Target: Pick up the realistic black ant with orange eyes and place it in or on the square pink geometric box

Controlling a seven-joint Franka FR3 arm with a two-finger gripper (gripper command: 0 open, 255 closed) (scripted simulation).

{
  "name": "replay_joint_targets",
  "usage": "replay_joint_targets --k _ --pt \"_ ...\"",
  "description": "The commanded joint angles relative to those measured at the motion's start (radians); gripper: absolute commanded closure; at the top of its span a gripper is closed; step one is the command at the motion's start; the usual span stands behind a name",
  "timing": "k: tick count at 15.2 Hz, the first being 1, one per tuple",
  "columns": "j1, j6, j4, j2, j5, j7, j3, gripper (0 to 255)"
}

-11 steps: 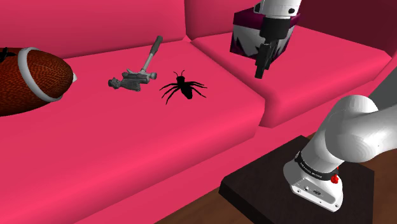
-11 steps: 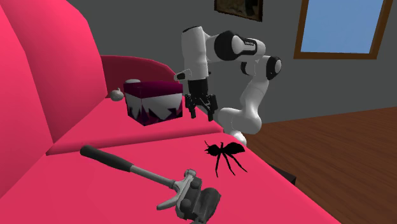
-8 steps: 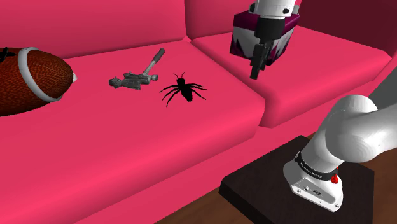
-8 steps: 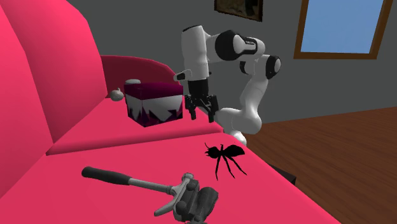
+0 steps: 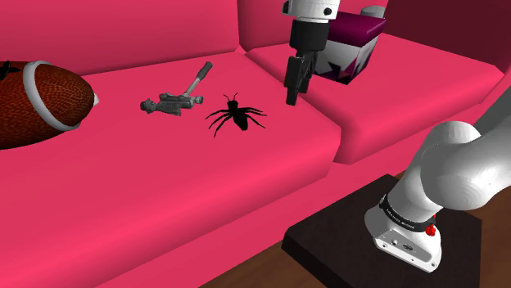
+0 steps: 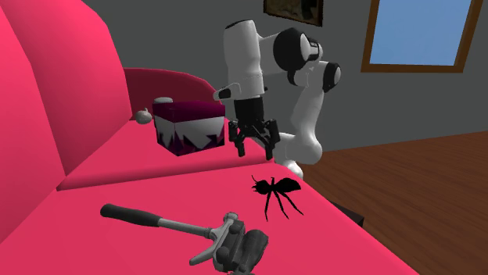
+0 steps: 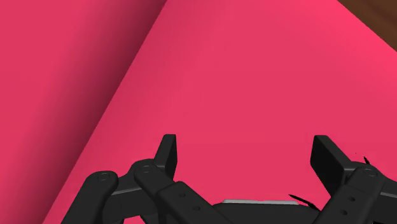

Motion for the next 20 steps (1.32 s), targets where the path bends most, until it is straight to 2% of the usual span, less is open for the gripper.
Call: replay_joint_targets --k 1,11,20 --pt "0.012 0.016 0.053 0.058 0.015 0.011 0.02 0" --pt "0.071 0.072 0.333 0.33 0.048 0.097 0.134 0" --pt "0.08 0.173 0.234 0.33 0.056 0.093 0.15 0"
